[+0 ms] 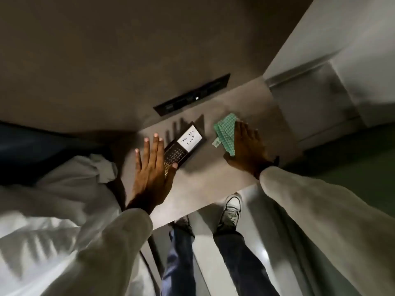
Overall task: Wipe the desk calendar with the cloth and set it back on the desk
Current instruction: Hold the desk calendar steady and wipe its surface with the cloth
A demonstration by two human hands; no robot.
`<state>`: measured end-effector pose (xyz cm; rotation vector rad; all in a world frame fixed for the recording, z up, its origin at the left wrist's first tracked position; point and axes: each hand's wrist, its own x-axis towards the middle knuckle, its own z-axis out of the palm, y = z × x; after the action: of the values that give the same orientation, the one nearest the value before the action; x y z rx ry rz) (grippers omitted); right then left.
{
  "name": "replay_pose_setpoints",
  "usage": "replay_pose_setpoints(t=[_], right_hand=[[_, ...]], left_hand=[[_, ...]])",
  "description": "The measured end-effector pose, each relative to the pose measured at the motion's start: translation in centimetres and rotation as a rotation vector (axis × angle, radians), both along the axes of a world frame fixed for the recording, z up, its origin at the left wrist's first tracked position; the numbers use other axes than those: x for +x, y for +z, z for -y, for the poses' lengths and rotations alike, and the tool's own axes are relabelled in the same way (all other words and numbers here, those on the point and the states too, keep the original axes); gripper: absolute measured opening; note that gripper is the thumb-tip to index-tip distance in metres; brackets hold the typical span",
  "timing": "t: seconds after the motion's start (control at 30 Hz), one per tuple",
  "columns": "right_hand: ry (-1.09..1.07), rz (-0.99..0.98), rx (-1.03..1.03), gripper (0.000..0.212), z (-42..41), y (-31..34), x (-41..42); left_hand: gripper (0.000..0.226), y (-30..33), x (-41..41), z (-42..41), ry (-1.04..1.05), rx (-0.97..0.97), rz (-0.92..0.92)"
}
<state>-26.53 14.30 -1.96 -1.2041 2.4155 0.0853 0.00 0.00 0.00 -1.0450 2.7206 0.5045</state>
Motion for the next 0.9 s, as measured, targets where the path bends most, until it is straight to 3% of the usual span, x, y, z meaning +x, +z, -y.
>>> replay_pose_setpoints(t=[0.17, 0.33, 0.47, 0.53, 0.6, 0.73, 0.8, 0.9], right_hand=[[-0.126, 0.060, 0.104, 0.103, 1.3, -6.7, 0.0], [-0.049, -0.081, 0.207, 0.072, 1.7, -9.3, 0.7], [-0.098, -0.090, 0.067, 0.048, 2.0, -9.3, -0.2], [-0.316, 0.045, -0.027, 0.041, 1.8, -8.7, -0.3], [-0.687, 0.264, -0.167, 0.036, 1.4, -7.7, 0.8], [-1.444, 0.897, -0.429, 0.024, 1.2, -5.3, 6.4], [-1.544, 1.131, -0.501, 0.026, 2.1, -4.6, 9.6], [-1.570, 1.162, -0.580, 0.037, 4.2, -4.8, 13.1]], left_hand=[[0.080, -5.3, 0.7, 0.7, 0.020, 0.023, 0.001], [0.079, -7.1, 1.5, 0.6, 0.011, 0.020, -0.061], [0.081, -7.0, 1.6, 0.9, -0.023, 0.036, -0.100], [0.085, -6.8, 2.1, 1.2, -0.064, 0.056, -0.114], [0.089, -6.4, 2.8, 2.0, -0.115, 0.060, -0.119], [0.107, -6.3, 3.9, 4.8, -0.226, 0.070, -0.062], [0.119, -6.8, 4.0, 5.9, -0.305, 0.049, -0.049], [0.132, -7.5, 3.6, 7.3, -0.417, 0.007, -0.067]])
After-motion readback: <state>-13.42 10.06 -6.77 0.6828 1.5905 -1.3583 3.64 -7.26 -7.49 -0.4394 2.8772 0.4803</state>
